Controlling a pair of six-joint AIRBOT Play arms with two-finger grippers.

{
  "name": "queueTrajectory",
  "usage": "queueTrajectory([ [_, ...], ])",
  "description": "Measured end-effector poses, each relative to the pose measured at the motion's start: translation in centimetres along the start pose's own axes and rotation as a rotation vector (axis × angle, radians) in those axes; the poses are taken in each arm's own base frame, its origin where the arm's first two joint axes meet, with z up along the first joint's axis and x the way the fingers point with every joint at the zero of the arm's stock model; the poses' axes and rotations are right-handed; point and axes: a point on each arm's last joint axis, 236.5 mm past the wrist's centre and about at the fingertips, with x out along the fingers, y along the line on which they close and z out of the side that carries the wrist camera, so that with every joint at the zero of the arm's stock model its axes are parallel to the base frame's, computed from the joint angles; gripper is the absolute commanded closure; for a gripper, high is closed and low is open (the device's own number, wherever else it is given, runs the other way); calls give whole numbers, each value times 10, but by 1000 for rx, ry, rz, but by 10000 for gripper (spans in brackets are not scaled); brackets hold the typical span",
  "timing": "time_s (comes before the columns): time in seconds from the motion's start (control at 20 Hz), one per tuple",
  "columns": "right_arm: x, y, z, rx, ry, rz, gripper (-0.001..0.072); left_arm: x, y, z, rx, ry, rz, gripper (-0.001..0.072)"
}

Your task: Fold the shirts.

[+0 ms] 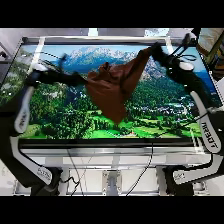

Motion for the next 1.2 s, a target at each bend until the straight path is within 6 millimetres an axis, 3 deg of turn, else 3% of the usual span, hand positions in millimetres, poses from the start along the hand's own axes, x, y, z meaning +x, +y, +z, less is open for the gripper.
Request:
queueTrajectory([
  [0.15,-23,6,35,-85,-32,9,686,-89,3,40,16,-168,59,695],
  [0.25,-40,14,49,-146,-31,15,687,-142,-6,58,48,-263,96,695],
  [0.4,-64,29,61,-257,-20,6,687,-207,-34,79,126,-388,154,695],
  [0.55,-93,45,77,-353,-37,-30,687,-258,-73,93,216,-496,201,695],
  [0.65,-115,59,87,-429,-55,-52,687,-286,-104,98,271,-563,226,695],
  [0.8,-161,97,102,-549,-99,-57,687,-320,-154,96,352,-663,261,696],
  [1.05,-270,172,113,-705,-209,-55,687,-359,-266,62,554,-802,308,696],
  [1.2,-338,202,110,-755,-277,-77,687,-374,-317,38,663,-869,347,696],
])
